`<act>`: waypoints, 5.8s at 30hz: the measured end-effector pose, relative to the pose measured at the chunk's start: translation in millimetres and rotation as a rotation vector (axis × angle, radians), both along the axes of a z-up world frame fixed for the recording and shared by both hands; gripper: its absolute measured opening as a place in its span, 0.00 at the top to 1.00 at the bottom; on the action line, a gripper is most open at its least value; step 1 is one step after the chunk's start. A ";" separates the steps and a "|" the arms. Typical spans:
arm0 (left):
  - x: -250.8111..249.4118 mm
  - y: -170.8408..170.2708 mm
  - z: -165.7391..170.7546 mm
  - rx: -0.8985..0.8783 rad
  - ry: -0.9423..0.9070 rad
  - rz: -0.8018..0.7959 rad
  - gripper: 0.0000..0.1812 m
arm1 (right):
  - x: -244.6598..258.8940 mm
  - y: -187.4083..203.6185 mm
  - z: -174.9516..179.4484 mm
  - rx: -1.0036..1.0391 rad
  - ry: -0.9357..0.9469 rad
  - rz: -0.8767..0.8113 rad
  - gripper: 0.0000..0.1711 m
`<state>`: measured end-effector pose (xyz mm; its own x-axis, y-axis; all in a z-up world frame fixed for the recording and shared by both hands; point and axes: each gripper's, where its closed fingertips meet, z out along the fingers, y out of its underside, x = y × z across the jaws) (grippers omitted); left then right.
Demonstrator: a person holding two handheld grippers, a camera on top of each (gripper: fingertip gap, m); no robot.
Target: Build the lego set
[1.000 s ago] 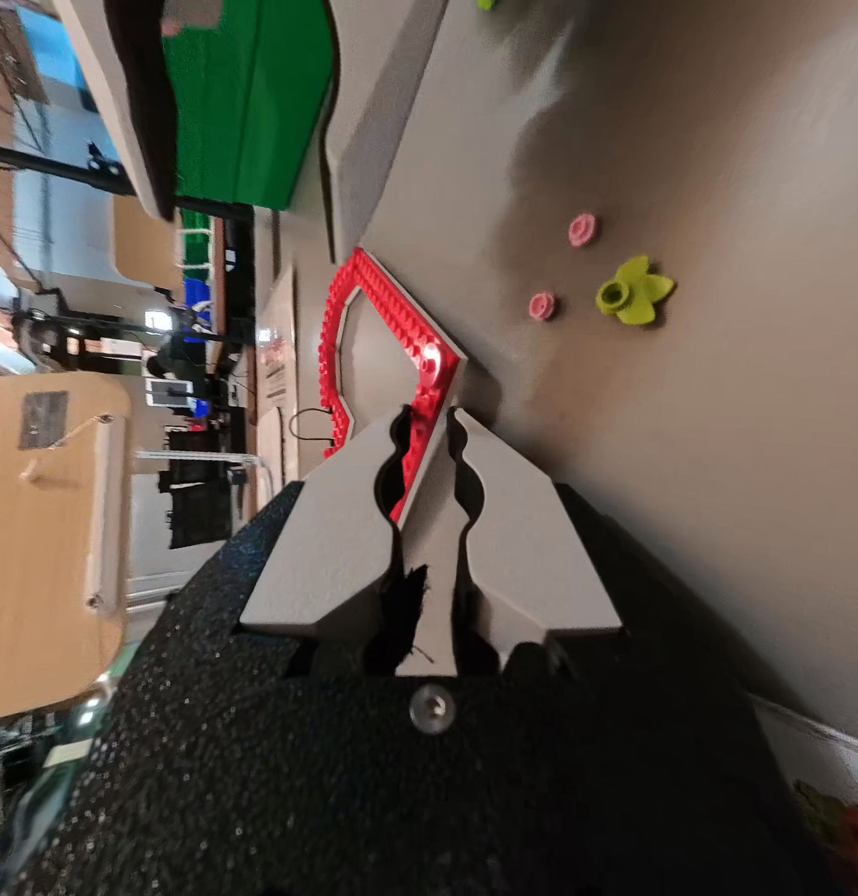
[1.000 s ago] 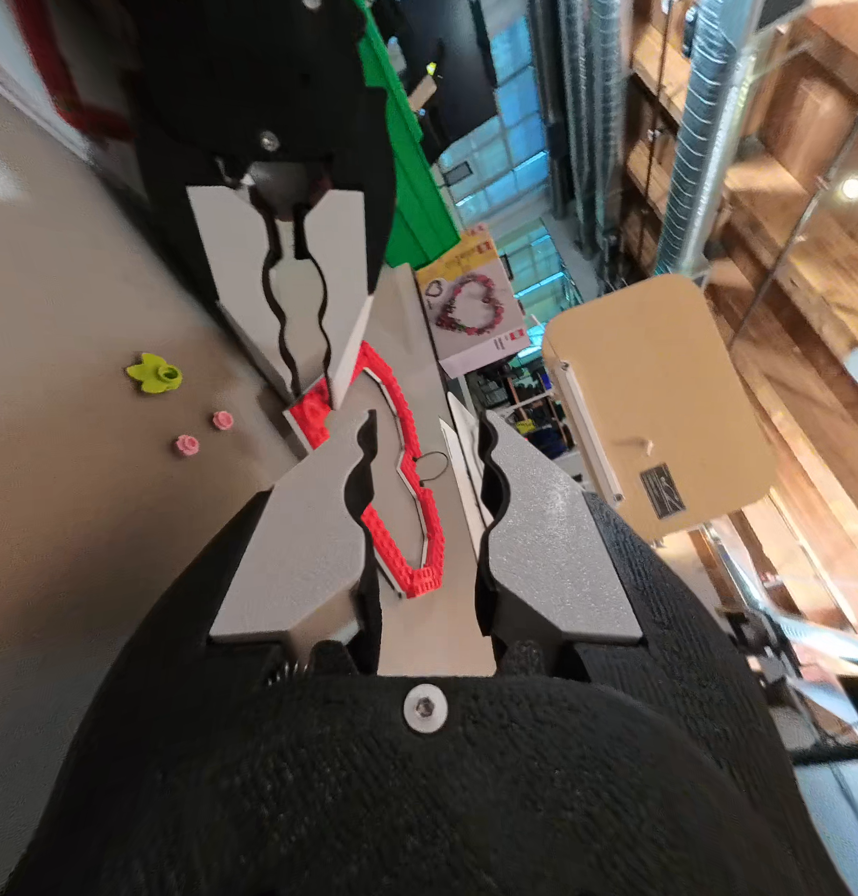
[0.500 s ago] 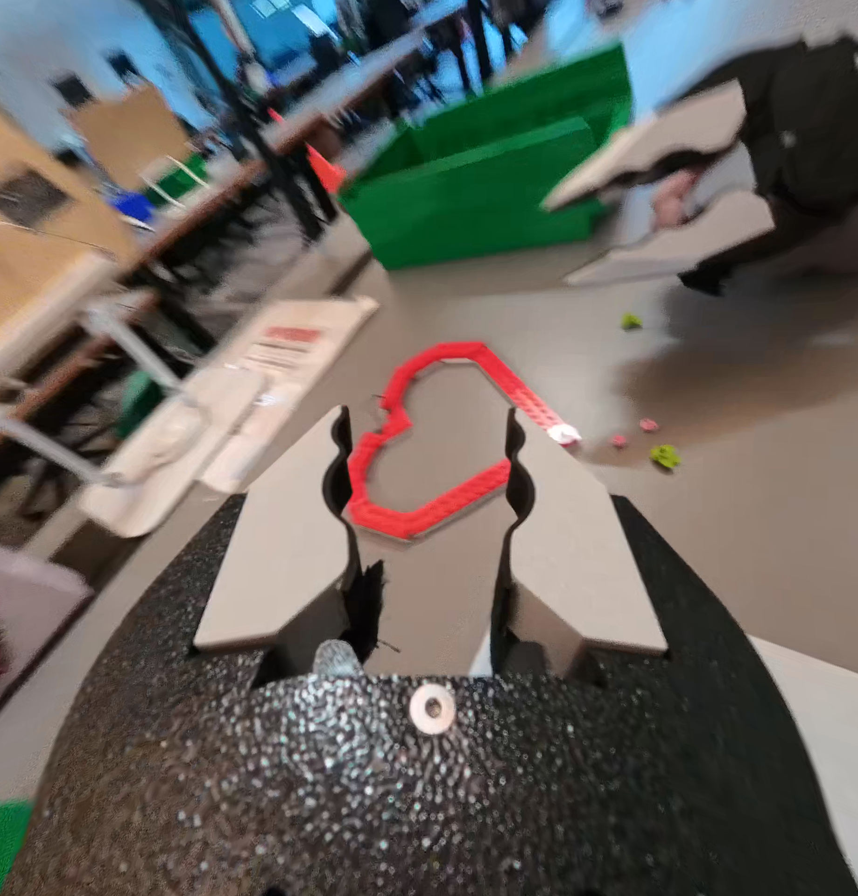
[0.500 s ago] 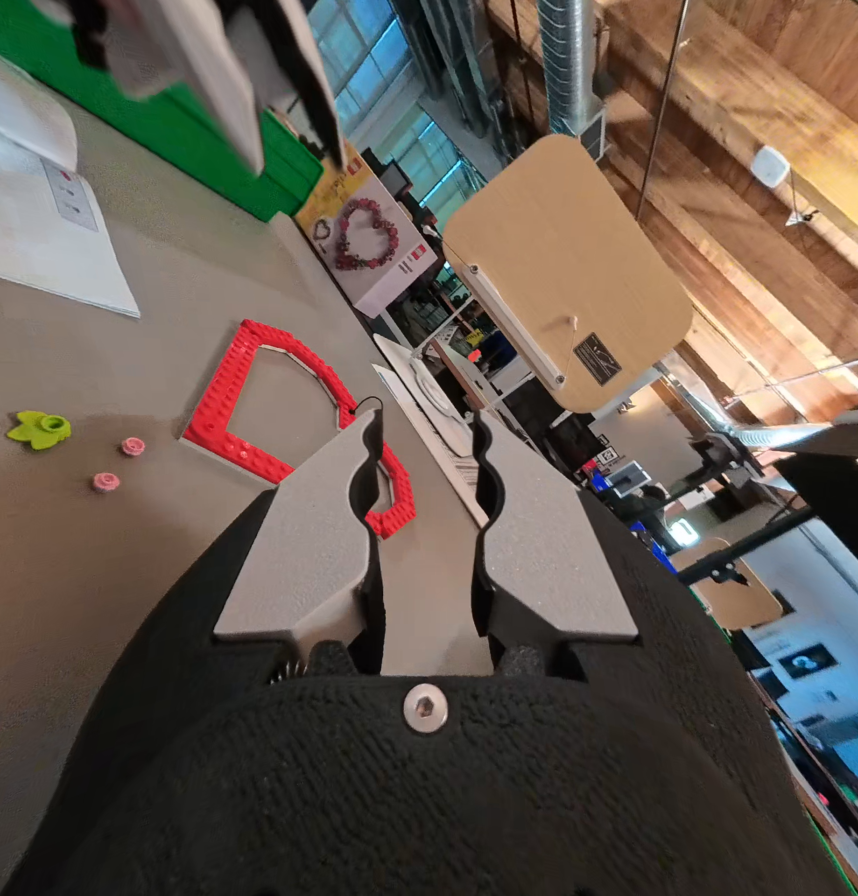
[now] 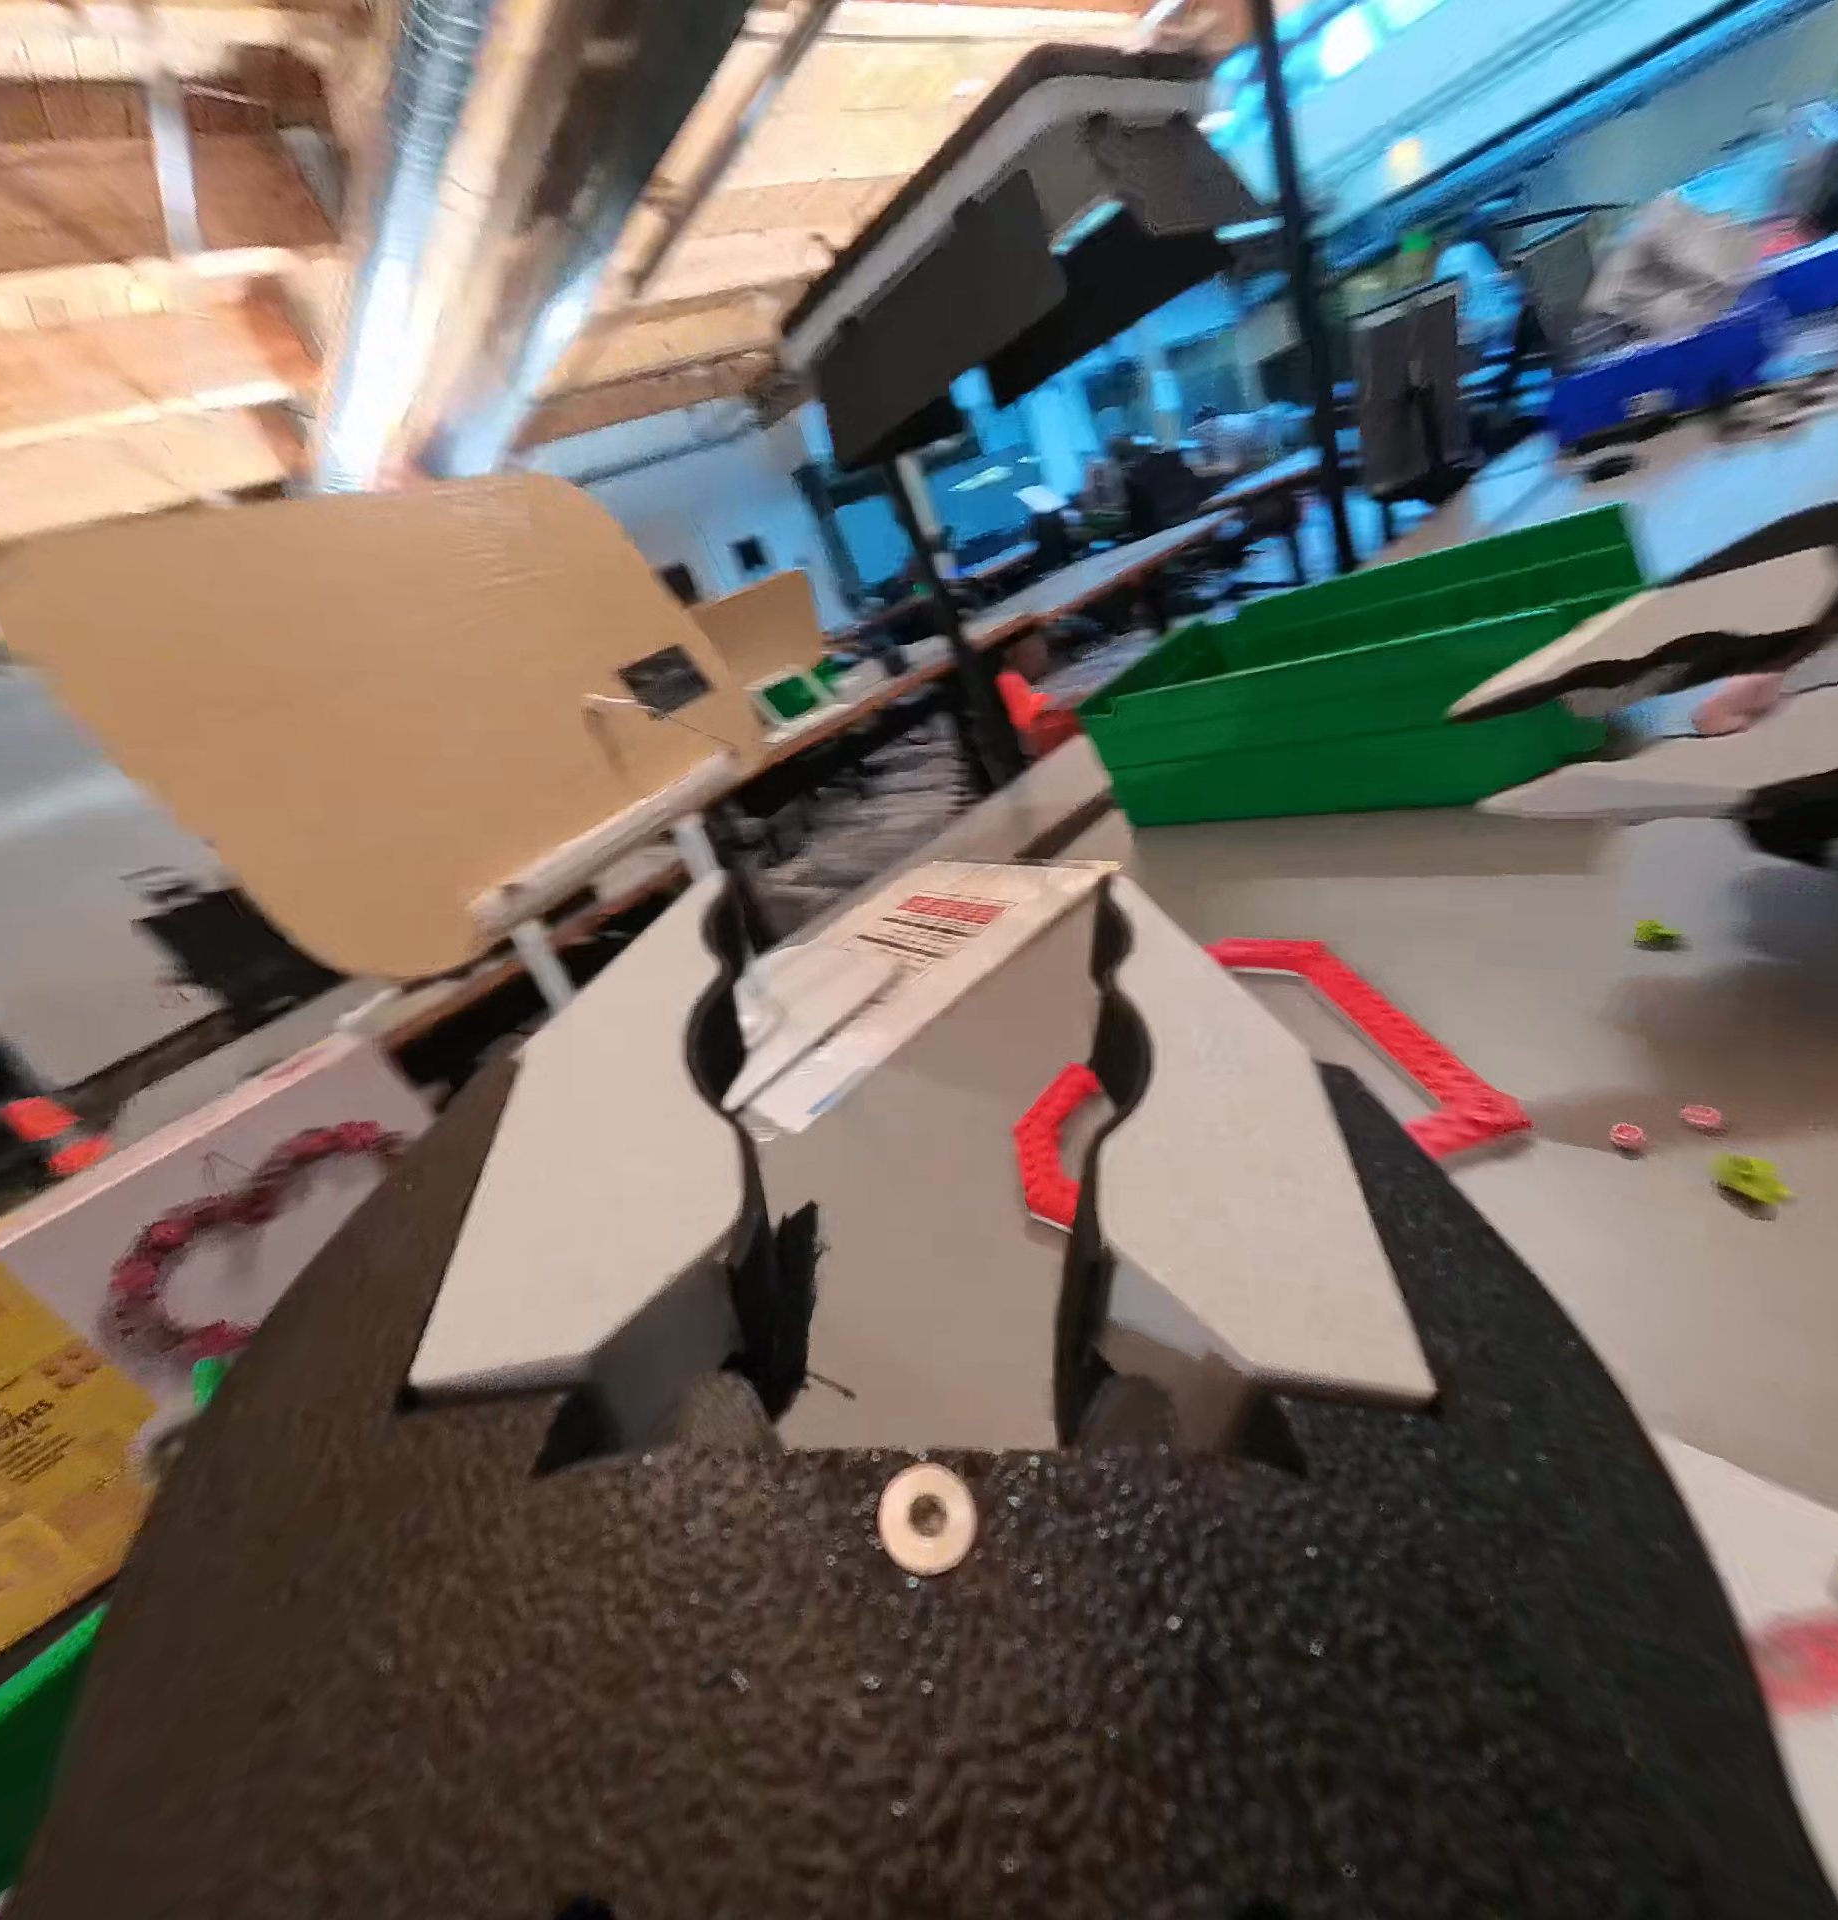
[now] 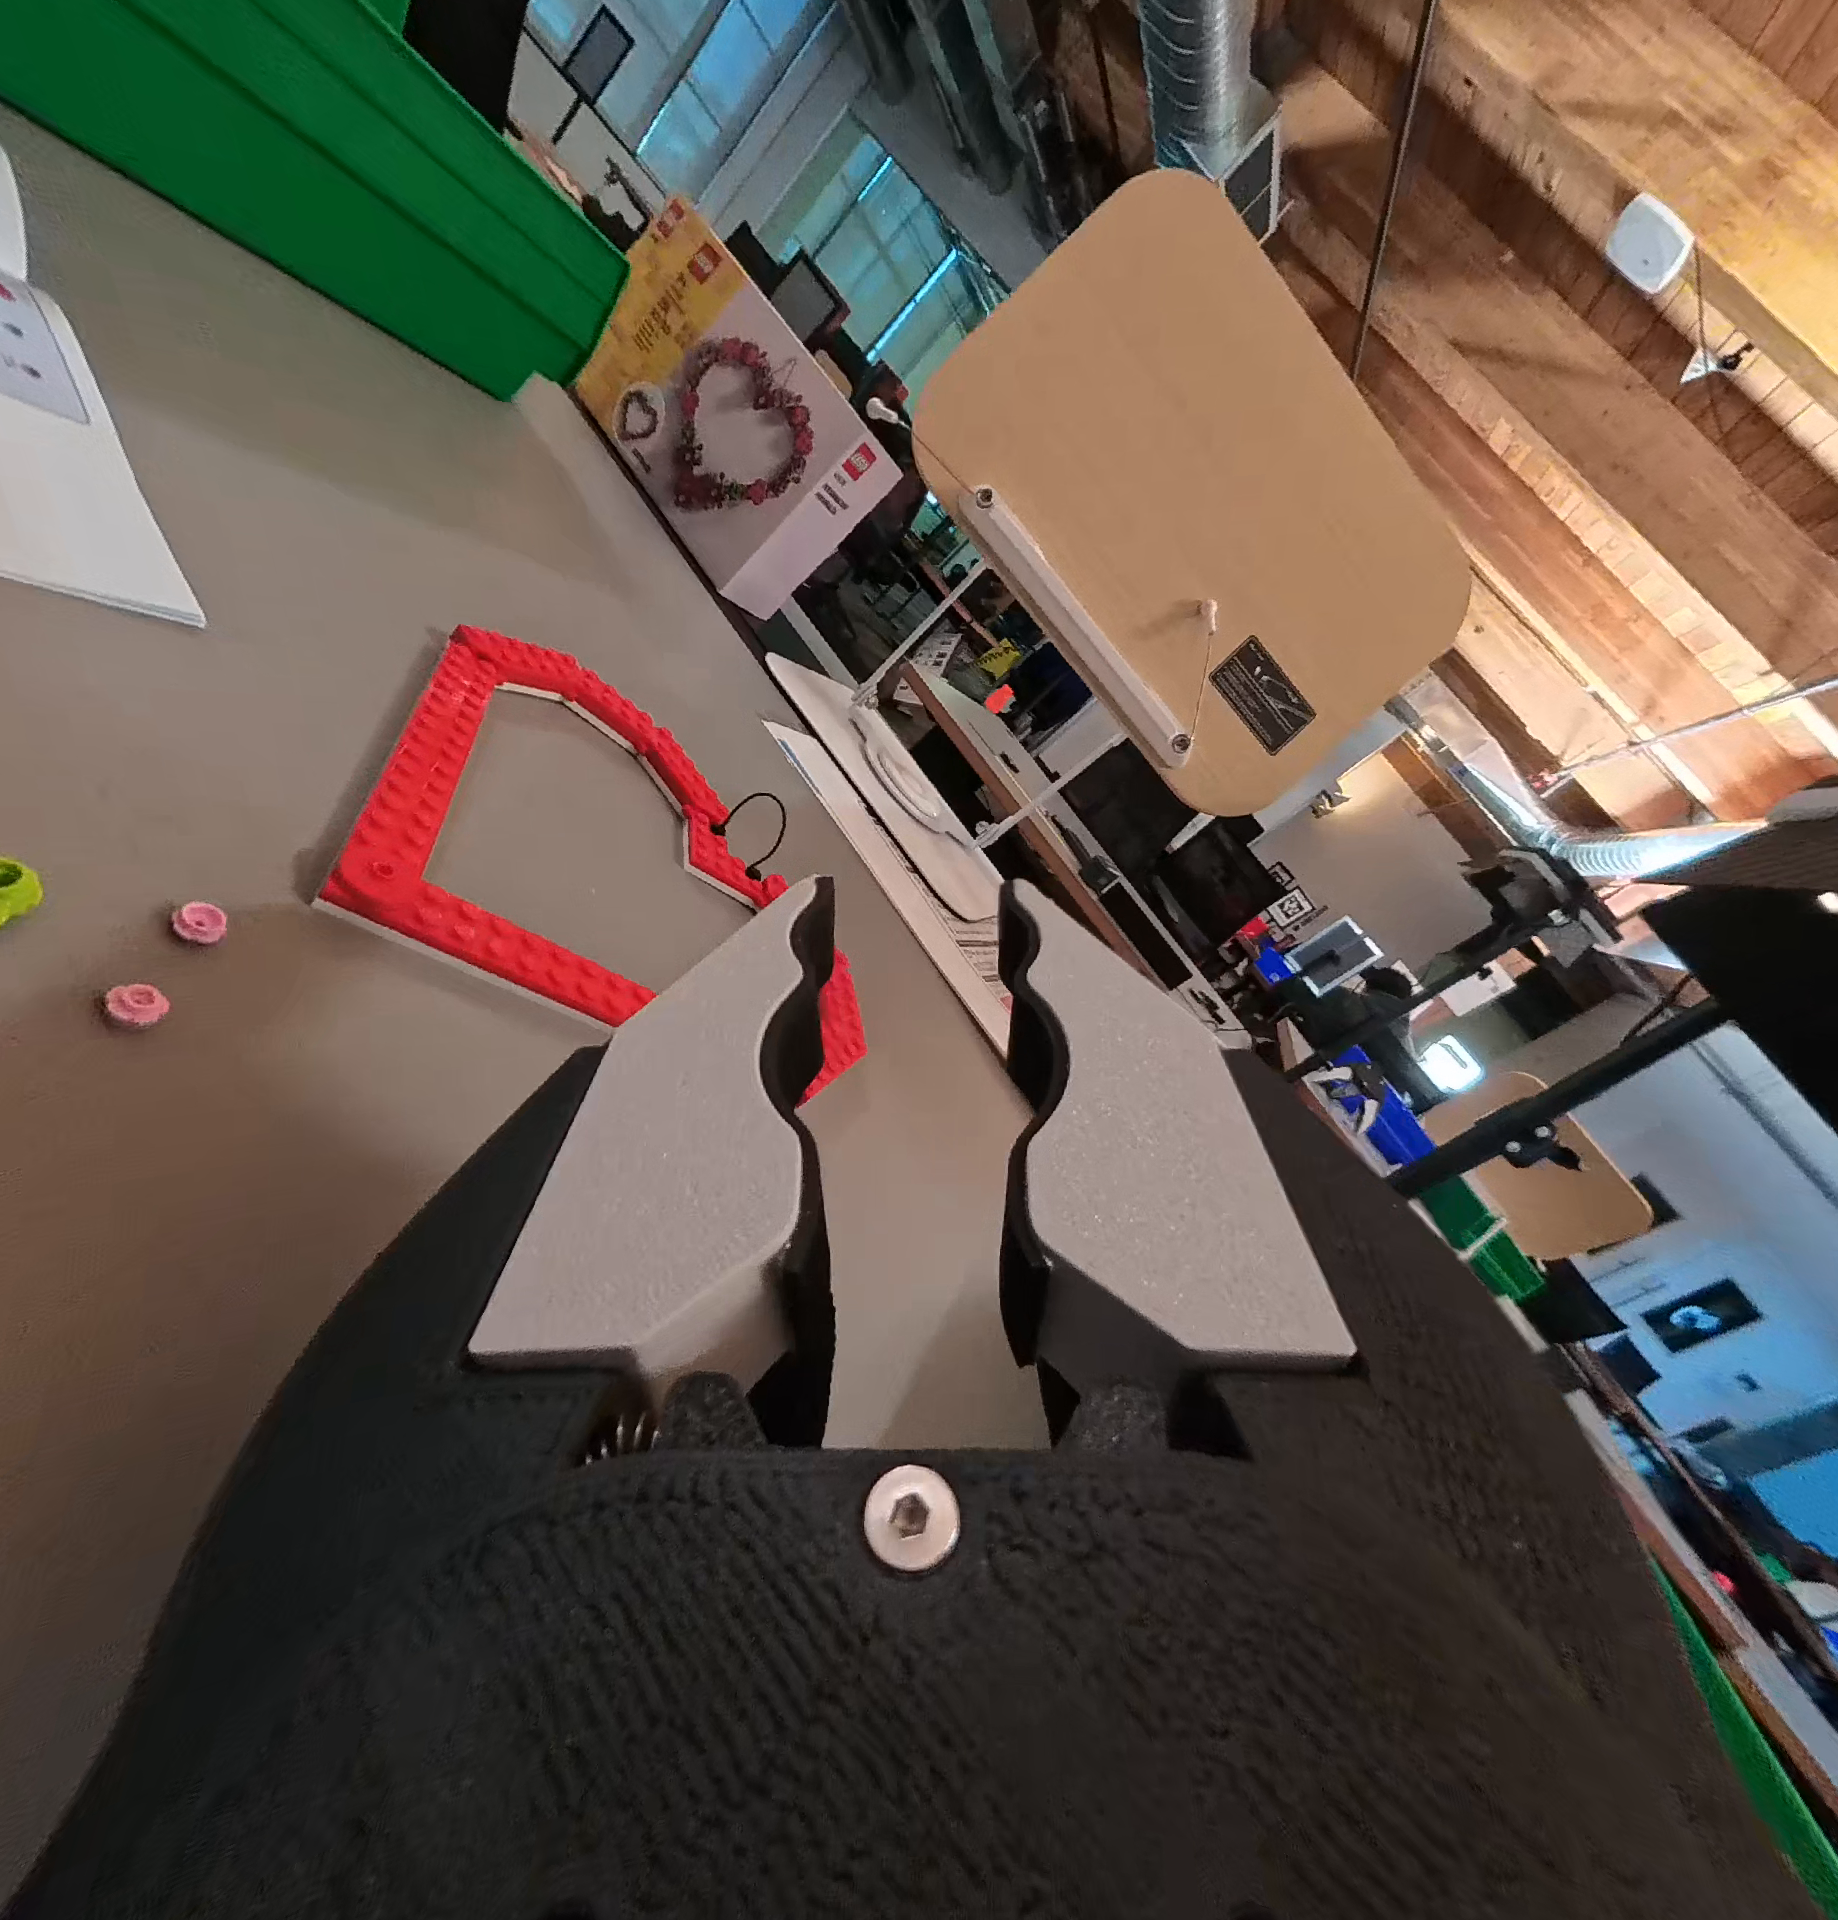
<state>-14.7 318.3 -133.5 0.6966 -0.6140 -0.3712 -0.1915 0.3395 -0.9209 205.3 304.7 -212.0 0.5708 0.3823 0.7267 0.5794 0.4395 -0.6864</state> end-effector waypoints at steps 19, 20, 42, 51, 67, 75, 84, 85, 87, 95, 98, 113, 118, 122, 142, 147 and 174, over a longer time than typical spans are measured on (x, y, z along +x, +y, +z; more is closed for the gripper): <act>43.6 7.0 -53.3 0.007 0.081 0.008 0.74 | 20.9 -10.6 -28.2 -0.501 -0.019 0.178 0.84; 43.4 7.6 -54.6 0.004 0.086 0.008 0.74 | 24.6 -17.1 -39.3 -0.638 -0.037 0.192 0.84; 94.0 -38.9 -73.6 -0.105 0.165 -0.322 0.78 | 10.0 -34.6 -77.0 -0.761 -0.237 0.224 0.92; 135.0 -68.2 -103.4 -0.469 0.111 -0.449 0.87 | -86.4 -50.8 -25.5 0.068 -0.400 0.237 0.92; 135.2 -71.2 -112.3 -0.565 0.097 -0.538 0.97 | -95.0 -57.0 -29.4 0.146 -0.435 0.237 0.92; 127.3 -76.7 -87.2 -0.480 -0.017 -0.673 0.98 | -95.5 -68.2 2.8 -0.292 0.140 0.495 0.84; 124.4 -93.0 -68.0 -0.409 -0.085 -0.795 0.98 | -100.1 -81.1 15.1 -0.617 0.409 0.720 0.99; 125.3 -93.8 -69.0 -0.408 -0.075 -0.795 0.98 | -100.5 -81.8 15.1 -0.618 0.409 0.724 0.99; 126.4 -94.7 -70.6 -0.402 -0.061 -0.792 0.98 | -101.6 -82.7 13.7 -0.625 0.402 0.726 0.99; 127.1 -88.9 -75.9 -0.405 -0.055 -0.743 0.96 | -90.7 -65.8 3.5 -0.516 0.268 0.586 1.00; 120.7 -75.9 -74.4 -0.372 -0.048 -0.654 0.95 | -68.3 -42.7 -22.9 -0.393 0.017 0.397 1.00; 107.3 -51.4 -75.3 -0.371 -0.062 -0.515 0.95 | -30.3 -32.8 -100.8 -0.070 -0.965 0.159 0.99; 107.1 -51.1 -74.9 -0.373 -0.063 -0.515 0.96 | -27.7 -36.2 -101.7 -0.092 -1.014 0.177 0.99; 105.6 -50.1 -73.0 -0.365 -0.067 -0.507 0.98 | -26.4 -38.1 -102.1 -0.096 -1.061 0.189 0.99; 102.8 -48.5 -74.7 -0.362 -0.053 -0.491 1.00 | -16.3 -46.6 -91.2 -0.232 -1.038 0.252 0.87; 104.3 -49.6 -76.2 -0.363 -0.043 -0.494 1.00 | -14.2 -49.9 -81.2 -0.453 -0.788 0.281 0.82; 111.1 -47.2 -107.6 -0.325 0.180 -0.420 0.83 | -69.2 -17.5 -102.9 -0.980 -0.815 0.705 0.89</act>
<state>96.5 271.1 -241.1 0.3109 -0.9277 -0.2067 -0.2648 0.1243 -0.9563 136.1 287.2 -314.9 -0.3758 0.9259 0.0388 0.8135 0.3496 -0.4647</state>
